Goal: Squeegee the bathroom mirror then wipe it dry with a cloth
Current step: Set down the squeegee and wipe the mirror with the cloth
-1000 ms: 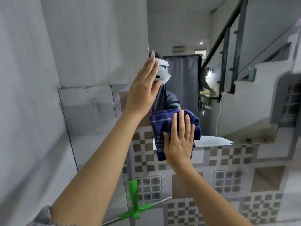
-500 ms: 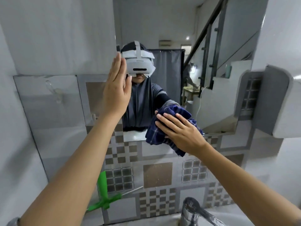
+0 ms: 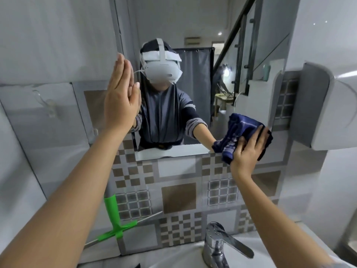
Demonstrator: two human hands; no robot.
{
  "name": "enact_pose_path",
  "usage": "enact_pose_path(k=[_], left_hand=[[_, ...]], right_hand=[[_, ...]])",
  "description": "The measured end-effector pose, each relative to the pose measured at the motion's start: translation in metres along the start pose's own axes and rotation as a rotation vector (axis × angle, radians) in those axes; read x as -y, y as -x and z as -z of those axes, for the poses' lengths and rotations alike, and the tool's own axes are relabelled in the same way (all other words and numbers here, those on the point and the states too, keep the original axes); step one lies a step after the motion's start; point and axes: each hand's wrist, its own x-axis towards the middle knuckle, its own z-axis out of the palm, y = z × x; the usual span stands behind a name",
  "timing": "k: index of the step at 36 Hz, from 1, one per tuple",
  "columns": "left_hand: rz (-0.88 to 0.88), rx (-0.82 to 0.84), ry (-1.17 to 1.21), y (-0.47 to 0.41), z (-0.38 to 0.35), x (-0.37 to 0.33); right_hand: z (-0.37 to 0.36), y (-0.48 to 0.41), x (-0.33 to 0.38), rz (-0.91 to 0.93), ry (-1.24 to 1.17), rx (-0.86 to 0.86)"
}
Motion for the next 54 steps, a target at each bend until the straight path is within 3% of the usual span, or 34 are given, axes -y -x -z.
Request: enact_pose_path(k=[6, 13, 20, 32, 43, 54], left_hand=[[-0.023, 0.037, -0.032, 0.000, 0.006, 0.000], [-0.042, 0.063, -0.014, 0.005, 0.008, 0.002], [-0.065, 0.089, -0.034, 0.016, 0.010, 0.009], [0.101, 0.127, 0.073, 0.092, 0.026, 0.015], [0.435, 0.257, 0.284, 0.153, 0.030, -0.008], [0.724, 0.108, 0.345, 0.142, 0.024, -0.028]], right_hand=[[-0.016, 0.005, 0.009, -0.268, -0.177, -0.165], [-0.027, 0.030, 0.033, -0.363, -0.209, -0.175], [-0.046, 0.077, 0.062, -0.141, -0.103, -0.035], [-0.079, 0.131, 0.097, 0.576, 0.082, 0.190], [-0.074, 0.134, 0.106, 0.536, 0.041, 0.201], [-0.049, 0.128, 0.112, 0.530, 0.073, 0.426]])
